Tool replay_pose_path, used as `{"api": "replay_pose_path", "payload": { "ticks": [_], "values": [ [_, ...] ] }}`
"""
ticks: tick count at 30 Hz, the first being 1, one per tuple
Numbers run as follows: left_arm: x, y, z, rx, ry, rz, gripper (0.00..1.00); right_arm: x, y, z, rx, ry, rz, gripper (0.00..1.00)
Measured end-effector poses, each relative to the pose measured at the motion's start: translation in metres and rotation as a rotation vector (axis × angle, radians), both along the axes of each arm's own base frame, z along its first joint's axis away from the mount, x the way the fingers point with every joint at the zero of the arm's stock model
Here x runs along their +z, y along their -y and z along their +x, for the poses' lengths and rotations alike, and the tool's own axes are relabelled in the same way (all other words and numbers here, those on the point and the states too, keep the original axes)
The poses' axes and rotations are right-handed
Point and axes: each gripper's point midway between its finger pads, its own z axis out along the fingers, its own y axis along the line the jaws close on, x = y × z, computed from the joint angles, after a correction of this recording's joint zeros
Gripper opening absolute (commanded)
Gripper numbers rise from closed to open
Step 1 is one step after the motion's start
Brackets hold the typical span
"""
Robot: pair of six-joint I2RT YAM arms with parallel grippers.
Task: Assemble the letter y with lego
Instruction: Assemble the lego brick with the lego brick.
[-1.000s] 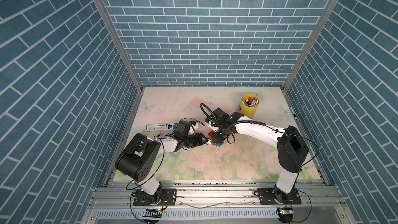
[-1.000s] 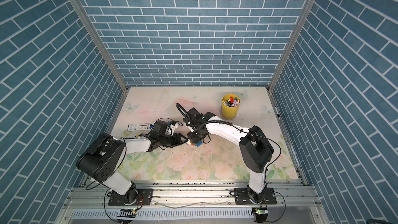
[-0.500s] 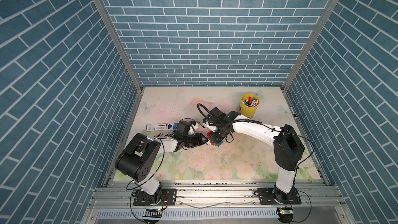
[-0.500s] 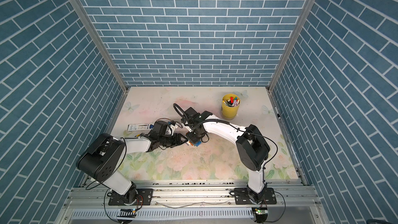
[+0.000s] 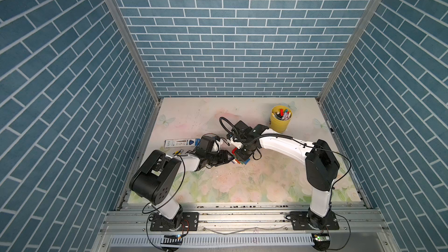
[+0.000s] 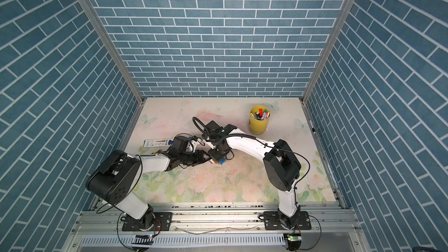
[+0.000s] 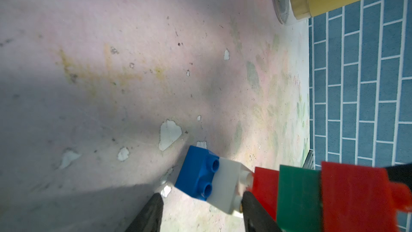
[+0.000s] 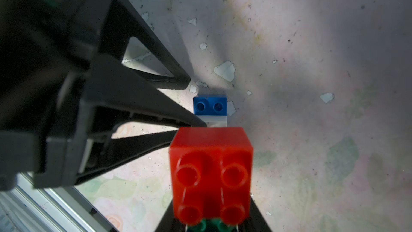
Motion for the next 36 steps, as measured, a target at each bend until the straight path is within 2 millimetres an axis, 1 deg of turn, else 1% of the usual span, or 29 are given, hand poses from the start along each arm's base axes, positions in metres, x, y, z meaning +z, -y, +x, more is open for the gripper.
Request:
{"api": "replay_pose_path", "payload": {
  "ticks": [4, 17, 36],
  "values": [
    [0.0001, 0.0, 0.0001, 0.0, 0.001, -0.002, 0.59, -0.0008, -0.0025, -0.0019, 0.018, 0.007, -0.011, 0.21],
    [0.0004, 0.0007, -0.0003, -0.004, -0.001, -0.007, 0.58, -0.0038, -0.0015, 0.0004, 0.047, 0.058, -0.076, 0.2],
    [0.0007, 0.0009, -0.0003, -0.003, -0.002, -0.01, 0.57, -0.0046, -0.0042, -0.0021, 0.057, 0.056, -0.087, 0.19]
  ]
}}
